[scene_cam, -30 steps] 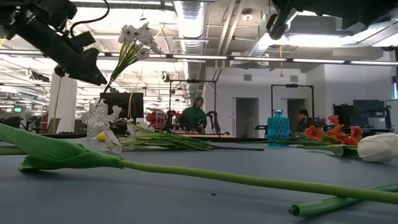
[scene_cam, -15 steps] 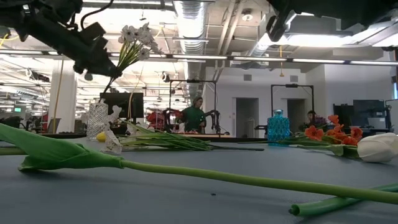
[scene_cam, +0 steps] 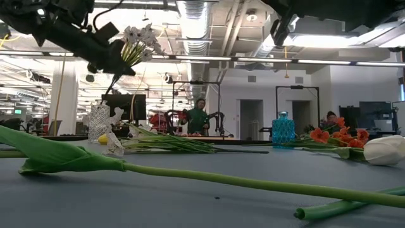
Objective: Sort flowers into vase by color
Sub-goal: Put the top white flower into the transparent vase
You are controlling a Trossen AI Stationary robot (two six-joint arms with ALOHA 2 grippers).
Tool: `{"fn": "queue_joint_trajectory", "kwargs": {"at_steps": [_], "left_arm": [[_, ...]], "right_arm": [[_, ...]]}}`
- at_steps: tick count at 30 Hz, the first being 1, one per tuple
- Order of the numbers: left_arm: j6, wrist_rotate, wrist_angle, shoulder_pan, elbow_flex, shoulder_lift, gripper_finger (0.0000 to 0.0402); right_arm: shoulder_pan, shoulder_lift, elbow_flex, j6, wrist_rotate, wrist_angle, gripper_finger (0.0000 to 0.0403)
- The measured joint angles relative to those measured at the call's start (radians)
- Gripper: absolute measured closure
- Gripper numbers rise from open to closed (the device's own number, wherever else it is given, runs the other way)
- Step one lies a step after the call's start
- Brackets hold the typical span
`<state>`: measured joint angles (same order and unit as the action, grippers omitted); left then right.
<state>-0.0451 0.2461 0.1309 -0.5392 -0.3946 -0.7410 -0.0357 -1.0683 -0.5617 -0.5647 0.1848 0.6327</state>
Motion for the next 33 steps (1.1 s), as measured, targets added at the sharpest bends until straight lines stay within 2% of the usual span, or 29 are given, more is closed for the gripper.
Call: {"fn": "queue_joint_trajectory", "kwargs": {"at_steps": [7,17,33], "left_arm": [[0.001,0.102,0.078,0.0,0.0,0.002,0.0401],[0.044,0.18,0.155,0.0,0.0,0.007,0.0401],[0.039,0.24,0.195,0.0,0.0,0.108,0.0401]], "right_arm": [[0.0,0.0,0.0,-0.001,0.0,0.0,0.0353],[0.001,0.0,0.0,-0.002,0.001,0.0,0.0353],[0.002,0.0,0.0,-0.002,0.002,0.0,0.0353]]}}
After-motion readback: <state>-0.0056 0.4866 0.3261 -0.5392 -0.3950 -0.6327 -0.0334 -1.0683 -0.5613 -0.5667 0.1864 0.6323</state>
